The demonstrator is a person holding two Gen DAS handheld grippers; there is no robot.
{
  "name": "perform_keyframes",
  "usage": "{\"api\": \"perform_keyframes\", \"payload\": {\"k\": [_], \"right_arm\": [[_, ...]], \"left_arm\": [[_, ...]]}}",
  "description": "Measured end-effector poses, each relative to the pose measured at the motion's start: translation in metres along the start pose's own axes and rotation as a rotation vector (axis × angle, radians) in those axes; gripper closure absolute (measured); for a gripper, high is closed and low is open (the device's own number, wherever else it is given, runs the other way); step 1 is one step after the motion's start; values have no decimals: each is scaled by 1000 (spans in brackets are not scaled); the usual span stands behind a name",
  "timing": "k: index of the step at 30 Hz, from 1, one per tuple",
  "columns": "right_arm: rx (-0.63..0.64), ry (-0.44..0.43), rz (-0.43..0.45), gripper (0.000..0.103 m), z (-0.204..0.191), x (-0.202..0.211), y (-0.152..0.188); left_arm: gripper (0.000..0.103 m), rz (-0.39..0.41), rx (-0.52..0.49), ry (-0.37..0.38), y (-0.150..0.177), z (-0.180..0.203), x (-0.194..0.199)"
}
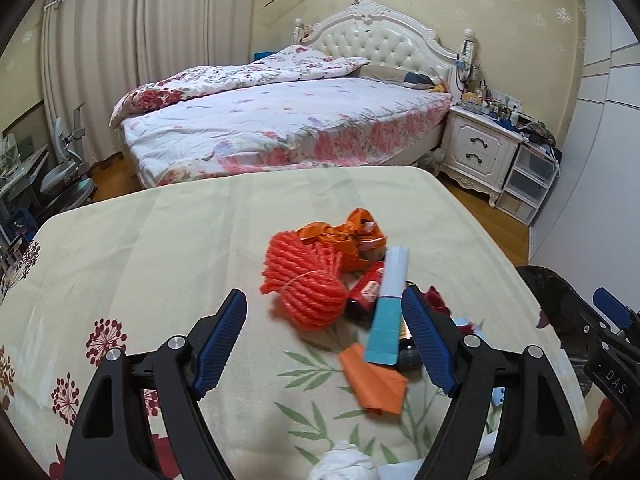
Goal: Collect trash
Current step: 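Reach the left gripper to the red mesh net and grasp it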
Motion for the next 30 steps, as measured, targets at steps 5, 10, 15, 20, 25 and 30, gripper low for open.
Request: {"api": "perform_keyframes", "payload": {"k": [5, 10, 15, 20, 25, 30], "right_arm": [[29, -24, -14, 31, -17, -8, -3], [42, -33, -16, 31, -26, -17, -10], [43, -36, -27, 31, -28, -28, -16], [45, -43, -34, 31, -30, -39, -23], [56, -54, -32, 31, -38, -45, -30], [75, -69, -24, 31, -51, -48, -36]], "left_arm": [[26, -16, 25, -22, 1, -19, -7], [26, -29, 11, -26, -5, -21, -20], [26, -61, -2, -31, -9, -21, -37], [26, -100, 0, -28, -11, -22, -52], [47, -118, 1, 21, -11, -22, -56], [59, -107, -6, 48, -9, -22, -52]]}}
Point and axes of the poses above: each gripper's, at about its wrist camera, not at the fingertips, and x roughly against the way its jaws point, z to its right, y to its underside, the point moved 1 cm from there along -x, roughly the way its jaws point, and after that the axes turned 1 degree about x, right-handed, at the moved point
